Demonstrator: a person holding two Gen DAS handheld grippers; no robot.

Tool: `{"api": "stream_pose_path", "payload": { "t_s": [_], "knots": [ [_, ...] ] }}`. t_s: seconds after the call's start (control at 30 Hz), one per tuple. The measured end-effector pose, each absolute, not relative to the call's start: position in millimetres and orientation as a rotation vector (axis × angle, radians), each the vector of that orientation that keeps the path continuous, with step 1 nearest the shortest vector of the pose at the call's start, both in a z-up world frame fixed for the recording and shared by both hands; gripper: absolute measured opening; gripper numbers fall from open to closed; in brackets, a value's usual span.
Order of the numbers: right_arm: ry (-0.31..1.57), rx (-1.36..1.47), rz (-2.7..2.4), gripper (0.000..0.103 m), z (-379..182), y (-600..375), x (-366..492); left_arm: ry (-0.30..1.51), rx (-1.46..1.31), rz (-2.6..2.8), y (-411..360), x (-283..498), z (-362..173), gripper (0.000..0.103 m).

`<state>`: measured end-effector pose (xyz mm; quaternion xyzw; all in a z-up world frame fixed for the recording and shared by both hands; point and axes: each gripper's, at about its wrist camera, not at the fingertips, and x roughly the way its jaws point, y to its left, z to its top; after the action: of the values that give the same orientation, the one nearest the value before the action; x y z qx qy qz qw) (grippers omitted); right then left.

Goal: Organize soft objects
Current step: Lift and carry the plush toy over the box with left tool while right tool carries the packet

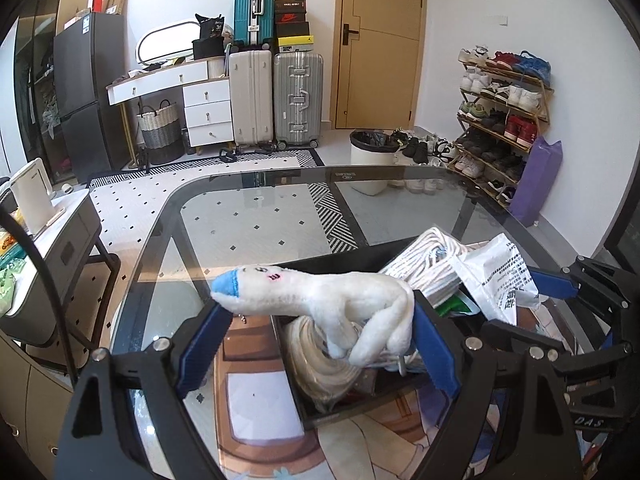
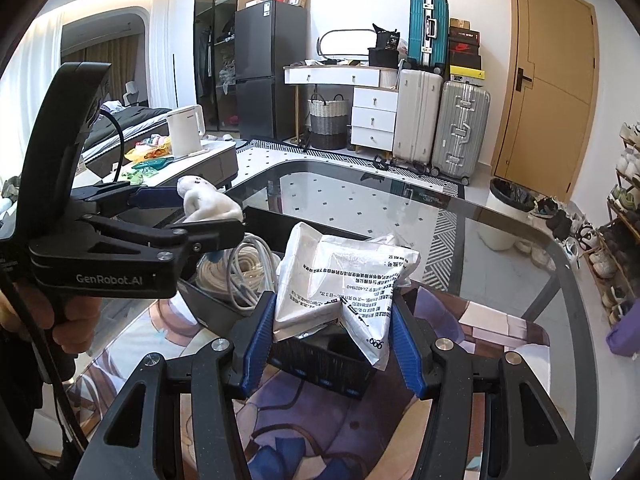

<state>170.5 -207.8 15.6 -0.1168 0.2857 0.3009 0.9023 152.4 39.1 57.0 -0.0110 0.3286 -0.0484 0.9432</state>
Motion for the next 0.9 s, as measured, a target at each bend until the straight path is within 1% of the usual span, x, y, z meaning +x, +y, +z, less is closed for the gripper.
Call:
{"api": "stream_pose_path", "payload": {
  "t_s": [0.4,0.9],
  "knots": [
    [0.599,-0.288,0.635,0.055,5,-195,184,0.682,-0.015,-0.1,35,179,51,0.087],
    [0.614,-0.342,0.619,0.055,-5,-183,200,0.716,0.024,-0.116,25,191,40,0.086]
  ]
}}
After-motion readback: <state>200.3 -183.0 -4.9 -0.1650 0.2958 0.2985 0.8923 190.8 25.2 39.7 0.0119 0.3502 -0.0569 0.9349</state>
